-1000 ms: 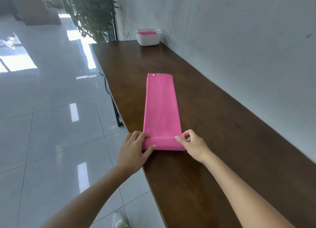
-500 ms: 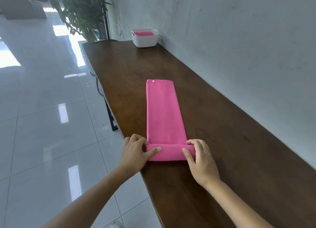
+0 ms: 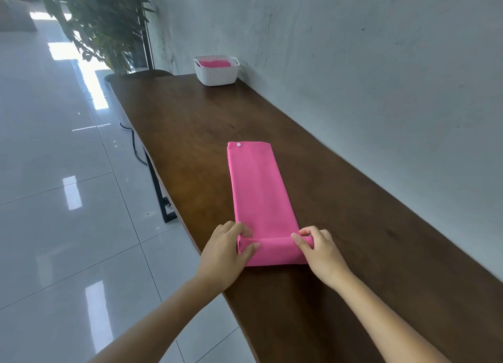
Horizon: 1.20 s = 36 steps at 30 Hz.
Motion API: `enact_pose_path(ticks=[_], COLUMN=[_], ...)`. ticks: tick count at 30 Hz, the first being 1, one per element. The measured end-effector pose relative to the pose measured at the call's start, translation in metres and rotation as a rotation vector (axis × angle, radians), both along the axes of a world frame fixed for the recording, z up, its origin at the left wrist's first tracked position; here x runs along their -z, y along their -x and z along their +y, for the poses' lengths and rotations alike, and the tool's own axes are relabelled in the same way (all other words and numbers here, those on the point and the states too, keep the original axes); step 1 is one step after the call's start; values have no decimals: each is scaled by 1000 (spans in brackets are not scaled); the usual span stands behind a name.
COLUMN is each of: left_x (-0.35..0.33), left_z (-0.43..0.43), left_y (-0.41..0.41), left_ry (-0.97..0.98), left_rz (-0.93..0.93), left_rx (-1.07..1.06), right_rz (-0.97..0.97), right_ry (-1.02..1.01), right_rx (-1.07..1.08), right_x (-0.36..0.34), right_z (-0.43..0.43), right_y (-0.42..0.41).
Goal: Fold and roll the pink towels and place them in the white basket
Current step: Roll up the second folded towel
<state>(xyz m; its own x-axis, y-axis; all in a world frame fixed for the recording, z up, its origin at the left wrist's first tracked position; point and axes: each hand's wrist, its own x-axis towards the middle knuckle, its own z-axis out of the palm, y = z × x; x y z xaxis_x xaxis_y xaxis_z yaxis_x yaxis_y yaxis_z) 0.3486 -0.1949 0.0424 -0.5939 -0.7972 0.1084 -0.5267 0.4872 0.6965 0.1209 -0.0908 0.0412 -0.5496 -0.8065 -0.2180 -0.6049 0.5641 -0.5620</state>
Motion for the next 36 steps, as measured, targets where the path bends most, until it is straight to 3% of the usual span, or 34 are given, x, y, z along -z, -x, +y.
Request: enact_pose_path(ticks=[8, 11, 15, 18, 24, 27, 30, 32, 36], left_x=[11, 13, 12, 8, -1, -1, 1, 3, 8], left_z=[-16, -22, -23, -33, -57, -71, -77, -74, -57], left_y=[-5, -5, -2, 1, 3, 2, 1, 2, 6], left_ry=[230, 216, 200, 130, -170, -413, -484, -452, -179], left_rz=[-92, -132, -140, -170, -257, -209, -181, -155, 49], left_rx=[176, 210, 224, 214, 194, 213, 230, 204, 22], right_rz=[-55, -58, 189, 287, 223, 188, 184, 157, 152], right_ry=[-12, -37, 67, 256, 309, 336, 344, 327, 210], right_rx=[113, 144, 121, 24, -80, -109, -132, -131, -121], right_x=[-3, 0, 0, -2, 7, 12, 18, 20, 9], right_z=[-34, -41, -40, -33, -14, -12, -15, -21, -39], right_y=[3, 3, 1, -5, -14, -15, -12, -9, -4])
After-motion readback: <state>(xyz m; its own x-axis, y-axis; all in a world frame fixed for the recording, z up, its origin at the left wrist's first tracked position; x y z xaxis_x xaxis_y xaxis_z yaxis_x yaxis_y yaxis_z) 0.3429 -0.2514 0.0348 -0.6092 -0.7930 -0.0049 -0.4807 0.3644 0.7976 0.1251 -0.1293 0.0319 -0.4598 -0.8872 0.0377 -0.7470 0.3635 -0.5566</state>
